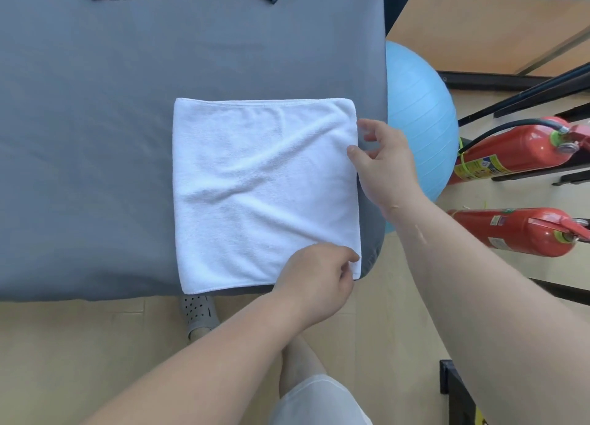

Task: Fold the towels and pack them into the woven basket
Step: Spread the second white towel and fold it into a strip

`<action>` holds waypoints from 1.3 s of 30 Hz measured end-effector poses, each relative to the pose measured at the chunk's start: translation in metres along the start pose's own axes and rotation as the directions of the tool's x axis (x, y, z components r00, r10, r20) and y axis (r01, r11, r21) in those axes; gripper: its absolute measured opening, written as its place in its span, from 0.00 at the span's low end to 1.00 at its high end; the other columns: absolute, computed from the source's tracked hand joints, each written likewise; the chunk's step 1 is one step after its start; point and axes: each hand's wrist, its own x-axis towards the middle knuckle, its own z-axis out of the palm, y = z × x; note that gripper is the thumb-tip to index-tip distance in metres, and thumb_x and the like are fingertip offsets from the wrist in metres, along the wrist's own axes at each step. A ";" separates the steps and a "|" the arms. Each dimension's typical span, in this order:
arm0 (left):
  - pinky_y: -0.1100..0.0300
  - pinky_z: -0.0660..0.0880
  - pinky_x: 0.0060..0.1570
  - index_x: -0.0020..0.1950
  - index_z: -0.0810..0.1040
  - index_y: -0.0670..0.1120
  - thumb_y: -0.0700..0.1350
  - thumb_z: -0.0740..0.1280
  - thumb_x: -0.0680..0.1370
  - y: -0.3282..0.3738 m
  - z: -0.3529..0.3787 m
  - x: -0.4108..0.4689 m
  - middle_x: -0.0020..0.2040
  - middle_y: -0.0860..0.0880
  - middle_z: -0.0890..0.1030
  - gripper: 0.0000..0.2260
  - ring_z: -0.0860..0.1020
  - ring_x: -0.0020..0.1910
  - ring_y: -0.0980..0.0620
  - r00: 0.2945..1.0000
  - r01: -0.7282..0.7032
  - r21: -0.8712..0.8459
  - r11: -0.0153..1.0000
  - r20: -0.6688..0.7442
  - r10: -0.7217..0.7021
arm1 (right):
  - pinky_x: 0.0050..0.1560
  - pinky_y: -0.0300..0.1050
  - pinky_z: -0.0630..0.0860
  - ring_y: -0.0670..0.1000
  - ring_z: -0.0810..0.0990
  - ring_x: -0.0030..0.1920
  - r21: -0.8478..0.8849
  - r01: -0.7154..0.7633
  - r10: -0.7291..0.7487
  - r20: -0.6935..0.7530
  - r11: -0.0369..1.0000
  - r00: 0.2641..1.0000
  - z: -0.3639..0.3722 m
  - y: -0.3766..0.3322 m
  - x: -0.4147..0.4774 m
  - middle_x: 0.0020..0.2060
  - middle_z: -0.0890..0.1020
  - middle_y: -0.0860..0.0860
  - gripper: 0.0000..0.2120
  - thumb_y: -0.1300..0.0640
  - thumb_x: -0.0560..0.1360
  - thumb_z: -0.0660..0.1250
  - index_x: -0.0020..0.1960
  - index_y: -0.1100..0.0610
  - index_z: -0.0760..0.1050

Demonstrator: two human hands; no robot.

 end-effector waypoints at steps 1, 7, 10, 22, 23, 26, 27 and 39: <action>0.56 0.76 0.51 0.58 0.82 0.48 0.45 0.63 0.78 -0.005 -0.005 -0.004 0.48 0.53 0.83 0.12 0.78 0.49 0.53 0.999 -0.006 -0.006 1.000 -0.040 0.006 | 0.41 0.26 0.70 0.38 0.77 0.36 -0.029 -0.018 0.017 -0.019 0.999 1.000 -0.001 0.003 -0.010 0.58 0.74 0.48 0.15 0.55 0.78 0.68 0.65 0.49 0.74; 0.50 0.73 0.48 0.56 0.81 0.45 0.50 0.66 0.74 -0.043 -0.029 -0.026 0.53 0.45 0.79 0.14 0.77 0.50 0.43 0.876 -0.008 0.319 0.948 -0.454 0.160 | 0.35 0.33 0.68 0.44 0.77 0.37 -0.099 -0.182 0.184 0.016 0.978 0.983 -0.006 0.033 -0.085 0.36 0.79 0.46 0.10 0.53 0.76 0.71 0.55 0.49 0.72; 0.42 0.66 0.64 0.69 0.75 0.48 0.58 0.65 0.75 -0.059 -0.033 -0.034 0.70 0.43 0.72 0.25 0.70 0.68 0.39 0.908 0.107 0.446 0.889 -0.408 0.095 | 0.34 0.38 0.69 0.45 0.78 0.37 -0.148 -0.210 0.218 0.040 0.966 0.975 -0.004 0.041 -0.110 0.34 0.79 0.47 0.10 0.52 0.76 0.71 0.52 0.50 0.71; 0.31 0.40 0.73 0.82 0.43 0.56 0.70 0.45 0.77 -0.083 -0.024 -0.042 0.81 0.52 0.34 0.36 0.34 0.79 0.43 0.972 0.233 0.602 0.763 -0.164 -0.168 | 0.34 0.39 0.69 0.44 0.77 0.38 -0.159 -0.248 0.261 0.068 0.956 0.963 0.013 0.051 -0.131 0.36 0.78 0.46 0.14 0.55 0.77 0.70 0.58 0.50 0.67; 0.31 0.40 0.74 0.82 0.44 0.57 0.70 0.46 0.77 -0.082 -0.024 -0.041 0.81 0.52 0.35 0.36 0.34 0.79 0.43 0.972 0.231 0.591 0.773 -0.170 -0.160 | 0.34 0.38 0.69 0.43 0.76 0.37 -0.108 -0.262 0.271 0.069 0.959 0.960 0.014 0.051 -0.132 0.36 0.77 0.46 0.13 0.57 0.77 0.68 0.58 0.50 0.67; 0.33 0.39 0.74 0.81 0.44 0.58 0.69 0.46 0.78 -0.077 -0.028 -0.041 0.81 0.53 0.37 0.34 0.35 0.80 0.44 0.970 0.222 0.559 0.799 -0.212 -0.121 | 0.32 0.36 0.69 0.43 0.74 0.33 0.028 -0.273 0.271 0.042 0.962 0.962 0.012 0.055 -0.137 0.34 0.74 0.46 0.12 0.59 0.78 0.66 0.57 0.46 0.67; 0.33 0.38 0.74 0.81 0.43 0.58 0.69 0.47 0.79 -0.076 -0.029 -0.041 0.81 0.53 0.37 0.34 0.35 0.80 0.44 0.968 0.225 0.556 0.800 -0.224 -0.117 | 0.32 0.38 0.71 0.46 0.75 0.33 0.054 -0.266 0.264 0.037 0.962 0.964 0.010 0.056 -0.140 0.33 0.73 0.45 0.12 0.59 0.78 0.65 0.55 0.45 0.67; 0.29 0.45 0.73 0.82 0.46 0.54 0.70 0.48 0.78 -0.100 -0.034 -0.056 0.82 0.49 0.41 0.37 0.41 0.80 0.42 0.979 0.198 0.618 0.761 -0.169 -0.118 | 0.33 0.49 0.74 0.52 0.78 0.31 0.080 -0.392 0.388 0.059 0.917 0.920 0.013 0.080 -0.133 0.35 0.73 0.49 0.10 0.60 0.80 0.63 0.50 0.45 0.67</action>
